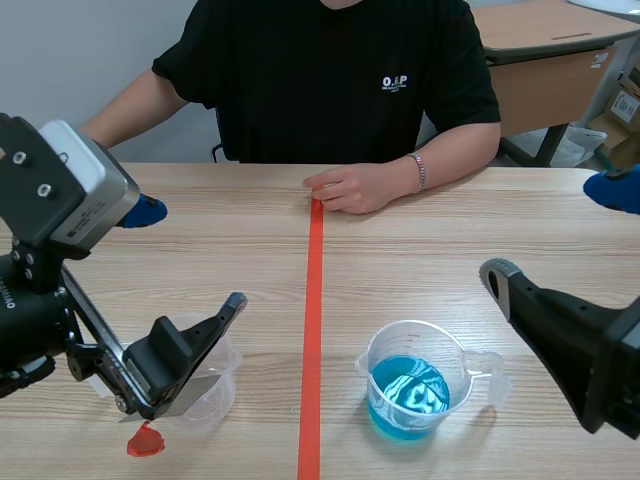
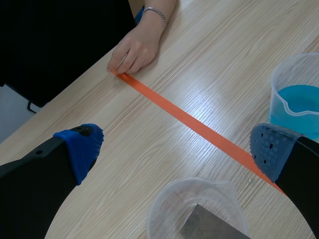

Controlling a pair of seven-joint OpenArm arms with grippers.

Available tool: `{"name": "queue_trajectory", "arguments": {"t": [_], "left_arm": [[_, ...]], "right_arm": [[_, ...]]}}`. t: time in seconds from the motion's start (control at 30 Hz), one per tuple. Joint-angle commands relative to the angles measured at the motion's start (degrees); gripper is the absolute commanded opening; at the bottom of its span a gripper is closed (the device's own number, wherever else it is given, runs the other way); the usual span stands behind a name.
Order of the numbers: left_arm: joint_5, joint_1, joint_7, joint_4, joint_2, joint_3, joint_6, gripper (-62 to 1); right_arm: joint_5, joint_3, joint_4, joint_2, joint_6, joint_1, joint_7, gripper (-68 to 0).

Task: Do the redox reaction experiment.
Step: 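Return to the home posture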

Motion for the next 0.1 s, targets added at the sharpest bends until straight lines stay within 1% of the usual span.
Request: {"name": "queue_trajectory", "arguments": {"t": [0.0, 0.07], "left_arm": [[0.0, 0.1, -1.0, 0.4, 0.3, -0.1, 0.3, 1.4], [0.0, 0.1, -1.0, 0.4, 0.3, -0.1, 0.3, 1.4]], "right_arm": [[0.6, 0.4, 1.2, 0.7, -0.4, 0.7, 0.9, 0.4], [0.6, 0.4, 1.2, 0.7, -0.4, 0.7, 0.9, 0.4]]}}
